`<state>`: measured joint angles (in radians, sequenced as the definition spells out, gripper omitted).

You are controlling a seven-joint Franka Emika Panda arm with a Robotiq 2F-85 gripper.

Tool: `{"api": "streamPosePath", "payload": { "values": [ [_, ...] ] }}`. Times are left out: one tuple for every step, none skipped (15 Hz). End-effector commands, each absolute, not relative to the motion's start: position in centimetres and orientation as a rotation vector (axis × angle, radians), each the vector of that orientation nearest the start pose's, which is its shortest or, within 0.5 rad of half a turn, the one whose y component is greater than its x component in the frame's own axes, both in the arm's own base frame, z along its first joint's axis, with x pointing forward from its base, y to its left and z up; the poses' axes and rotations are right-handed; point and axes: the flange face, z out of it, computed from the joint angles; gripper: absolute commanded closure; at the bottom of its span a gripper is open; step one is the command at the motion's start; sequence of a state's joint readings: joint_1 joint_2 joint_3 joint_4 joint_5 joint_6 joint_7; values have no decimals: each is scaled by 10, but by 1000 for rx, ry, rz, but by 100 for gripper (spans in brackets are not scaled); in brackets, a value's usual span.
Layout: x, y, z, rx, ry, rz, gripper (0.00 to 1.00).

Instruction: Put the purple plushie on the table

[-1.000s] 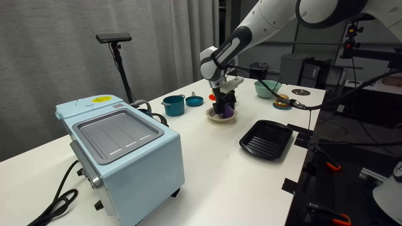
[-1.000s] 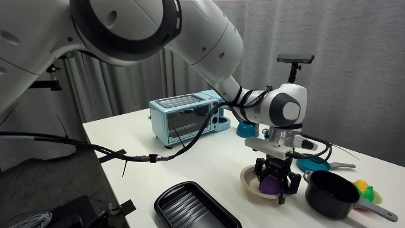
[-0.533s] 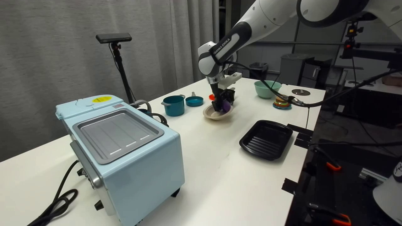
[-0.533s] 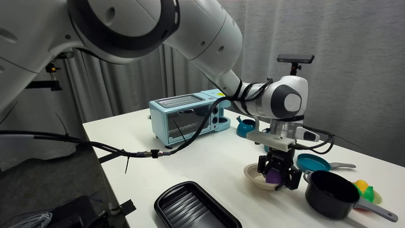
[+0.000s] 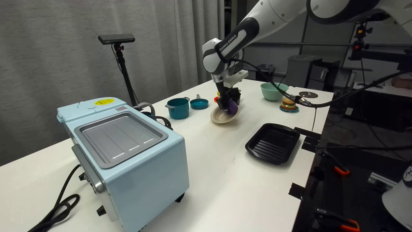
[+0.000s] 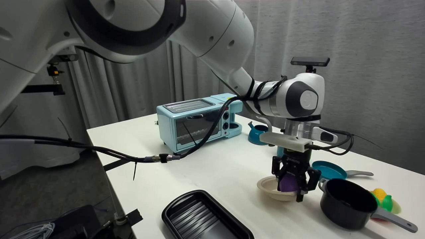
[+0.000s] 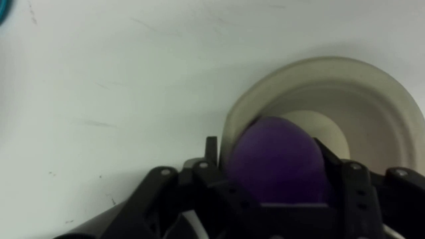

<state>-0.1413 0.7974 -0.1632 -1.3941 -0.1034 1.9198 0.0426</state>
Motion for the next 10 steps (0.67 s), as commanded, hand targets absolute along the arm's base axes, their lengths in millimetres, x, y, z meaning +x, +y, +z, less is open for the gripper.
{"api": "streamPosePath", "payload": {
  "values": [
    [672, -191, 235, -3273, 415, 487, 0],
    [672, -189, 237, -3276, 409, 482, 0],
    [672, -188, 239, -3279, 407, 476, 0],
    [673, -185, 240, -3281, 402, 480, 0],
    [673, -183, 240, -3282, 402, 478, 0],
    [673, -181, 240, -3283, 399, 479, 0],
    [673, -178, 238, -3284, 401, 478, 0],
    [674, -175, 237, -3283, 402, 470, 0],
    [676, -170, 235, -3280, 407, 459, 0],
    [677, -166, 233, -3276, 411, 449, 0]
  ]
}}
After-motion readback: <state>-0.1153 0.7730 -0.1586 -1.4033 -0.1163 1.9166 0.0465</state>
